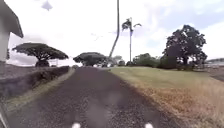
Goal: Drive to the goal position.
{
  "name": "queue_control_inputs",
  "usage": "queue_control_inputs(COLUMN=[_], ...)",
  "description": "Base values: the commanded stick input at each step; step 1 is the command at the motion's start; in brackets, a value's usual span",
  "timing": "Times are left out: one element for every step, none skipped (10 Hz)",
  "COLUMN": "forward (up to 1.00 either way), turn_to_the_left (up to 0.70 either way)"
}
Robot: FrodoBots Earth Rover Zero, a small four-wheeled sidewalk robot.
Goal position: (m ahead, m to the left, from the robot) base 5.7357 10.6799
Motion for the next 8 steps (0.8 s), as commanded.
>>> queue_control_inputs(forward=[0.0,0.0,0.0,0.0,0.0,0.0,0.0,0.0], turn_to_the_left=[0.0,0.0,0.0,0.0,0.0,-0.29,-0.63,-0.7])
